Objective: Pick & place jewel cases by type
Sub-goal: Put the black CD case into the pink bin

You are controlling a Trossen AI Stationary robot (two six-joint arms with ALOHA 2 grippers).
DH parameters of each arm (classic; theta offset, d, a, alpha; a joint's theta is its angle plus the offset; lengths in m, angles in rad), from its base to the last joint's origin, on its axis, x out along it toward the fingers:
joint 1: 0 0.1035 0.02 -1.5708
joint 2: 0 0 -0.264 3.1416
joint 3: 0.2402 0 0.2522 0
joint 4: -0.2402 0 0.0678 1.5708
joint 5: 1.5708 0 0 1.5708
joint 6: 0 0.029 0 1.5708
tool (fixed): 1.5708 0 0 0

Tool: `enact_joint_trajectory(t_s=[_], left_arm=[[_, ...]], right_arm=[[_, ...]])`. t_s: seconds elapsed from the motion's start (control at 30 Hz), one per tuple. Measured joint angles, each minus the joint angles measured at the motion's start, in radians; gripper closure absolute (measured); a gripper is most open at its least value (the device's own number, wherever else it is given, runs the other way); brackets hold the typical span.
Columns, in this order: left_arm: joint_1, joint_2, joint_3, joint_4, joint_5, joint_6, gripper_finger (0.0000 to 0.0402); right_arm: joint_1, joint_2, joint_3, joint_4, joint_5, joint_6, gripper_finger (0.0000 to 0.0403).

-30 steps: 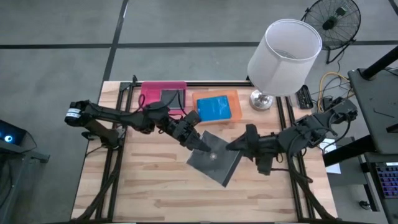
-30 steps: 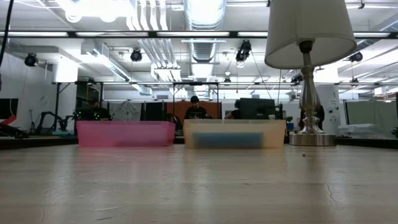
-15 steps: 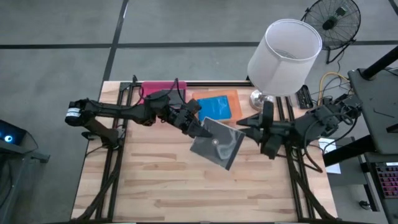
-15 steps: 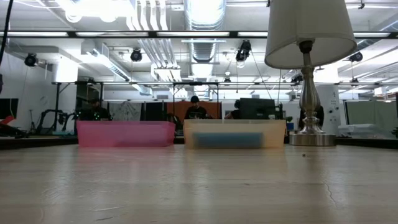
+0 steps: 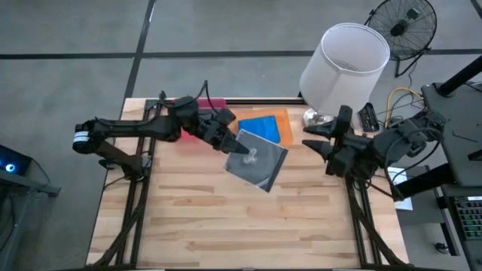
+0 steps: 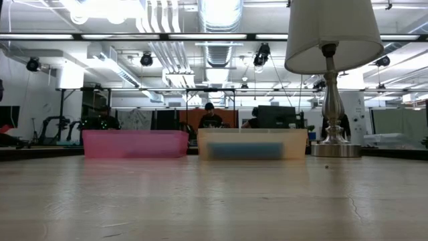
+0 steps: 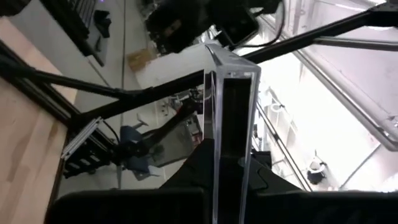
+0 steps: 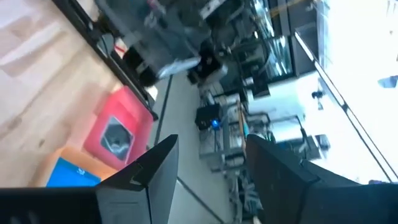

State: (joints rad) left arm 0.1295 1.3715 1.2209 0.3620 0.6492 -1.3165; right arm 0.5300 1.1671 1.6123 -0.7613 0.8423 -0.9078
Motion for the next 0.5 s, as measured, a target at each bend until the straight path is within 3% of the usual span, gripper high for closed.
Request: enact_joint_trajectory(t_s=[0.17, 0.33, 0.5], left_arm=[[0.051, -0.059, 0.000, -0.069, 0.020, 0.029, 0.0401], [0.118, -0.136, 0.000, -0.270, 0.022, 0.138, 0.0401], [0.203, -0.224, 0.000, -0.392, 0.022, 0.248, 0.0401]], right_arm=[[0.000, -0.003, 0.000, -0.025, 0.110, 0.120, 0.0220], [0.000, -0.003, 0.000, -0.030, 0.282, 0.493, 0.0220], [-0.001, -0.002, 0.000, -0.051, 0.292, 0.712, 0.0220]])
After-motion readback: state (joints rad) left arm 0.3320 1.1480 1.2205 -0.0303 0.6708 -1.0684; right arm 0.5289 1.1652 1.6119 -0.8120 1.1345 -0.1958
